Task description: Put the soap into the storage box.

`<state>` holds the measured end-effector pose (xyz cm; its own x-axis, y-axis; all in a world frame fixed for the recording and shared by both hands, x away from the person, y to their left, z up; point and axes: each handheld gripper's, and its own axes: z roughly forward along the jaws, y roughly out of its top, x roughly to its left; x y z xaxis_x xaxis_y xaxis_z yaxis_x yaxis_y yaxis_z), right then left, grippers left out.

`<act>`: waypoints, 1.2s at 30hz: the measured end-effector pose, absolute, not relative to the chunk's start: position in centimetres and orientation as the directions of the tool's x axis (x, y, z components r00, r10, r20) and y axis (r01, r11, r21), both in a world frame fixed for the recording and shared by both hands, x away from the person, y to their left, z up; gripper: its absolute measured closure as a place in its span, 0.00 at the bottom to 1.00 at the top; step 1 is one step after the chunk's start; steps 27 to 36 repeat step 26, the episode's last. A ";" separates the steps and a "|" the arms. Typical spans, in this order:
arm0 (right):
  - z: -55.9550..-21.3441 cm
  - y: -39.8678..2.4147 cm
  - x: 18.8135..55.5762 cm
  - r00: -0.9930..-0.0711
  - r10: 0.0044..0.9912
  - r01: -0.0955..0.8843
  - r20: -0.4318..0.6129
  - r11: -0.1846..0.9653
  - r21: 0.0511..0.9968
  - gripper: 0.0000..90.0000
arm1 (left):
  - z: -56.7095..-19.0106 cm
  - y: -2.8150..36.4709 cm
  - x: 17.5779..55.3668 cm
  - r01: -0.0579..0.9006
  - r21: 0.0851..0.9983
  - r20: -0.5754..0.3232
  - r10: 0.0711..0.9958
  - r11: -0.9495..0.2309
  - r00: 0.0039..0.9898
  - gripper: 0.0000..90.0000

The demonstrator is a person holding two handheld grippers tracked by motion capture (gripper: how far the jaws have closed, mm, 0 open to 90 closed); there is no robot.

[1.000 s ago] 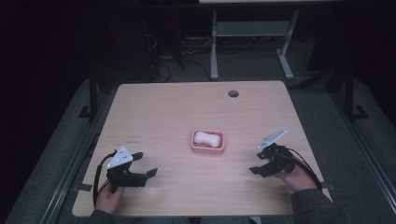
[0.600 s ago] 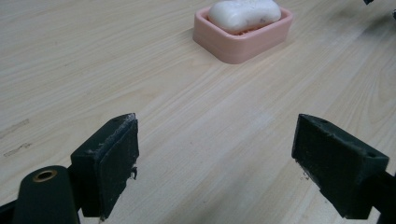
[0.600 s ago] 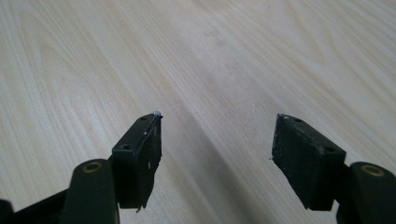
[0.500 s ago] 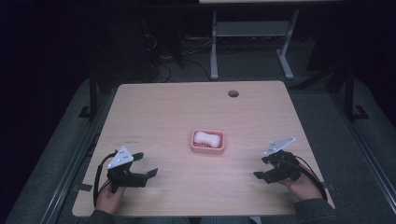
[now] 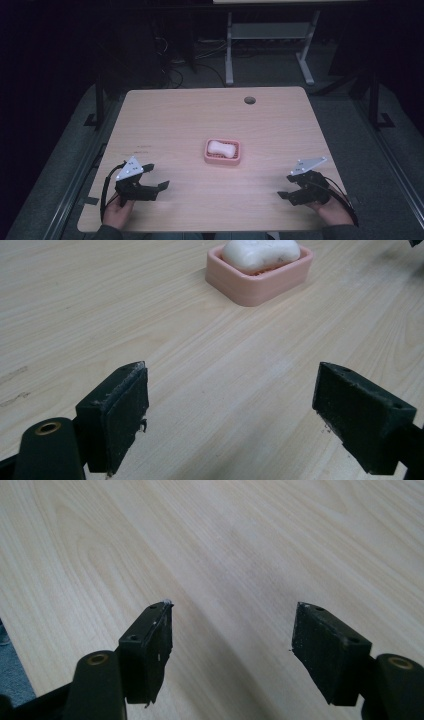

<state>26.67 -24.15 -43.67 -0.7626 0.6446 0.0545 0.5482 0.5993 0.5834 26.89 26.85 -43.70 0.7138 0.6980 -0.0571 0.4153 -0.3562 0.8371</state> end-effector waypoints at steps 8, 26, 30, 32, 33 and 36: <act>-44.3 -24.7 25.3 -0.749 0.660 0.553 0.060 0.572 0.605 0.35 | -43.7 26.8 26.9 0.415 0.836 -0.055 0.698 -0.359 0.714 0.16; -44.9 -25.1 22.9 -0.711 0.702 0.541 0.040 0.510 0.668 0.34 | -43.6 26.8 26.9 0.413 0.837 -0.055 0.697 -0.357 0.715 0.16; -44.9 -25.1 22.9 -0.711 0.702 0.541 0.040 0.510 0.668 0.34 | -43.6 26.8 26.9 0.413 0.837 -0.055 0.697 -0.357 0.715 0.16; -44.9 -25.1 22.9 -0.711 0.702 0.541 0.040 0.510 0.668 0.34 | -43.6 26.8 26.9 0.413 0.837 -0.055 0.697 -0.357 0.715 0.16; -44.9 -25.1 22.9 -0.711 0.702 0.541 0.040 0.510 0.668 0.34 | -43.6 26.8 26.9 0.413 0.837 -0.055 0.697 -0.357 0.715 0.16; -44.9 -25.1 22.9 -0.711 0.702 0.541 0.040 0.510 0.668 0.34 | -43.6 26.8 26.9 0.413 0.837 -0.055 0.697 -0.357 0.715 0.16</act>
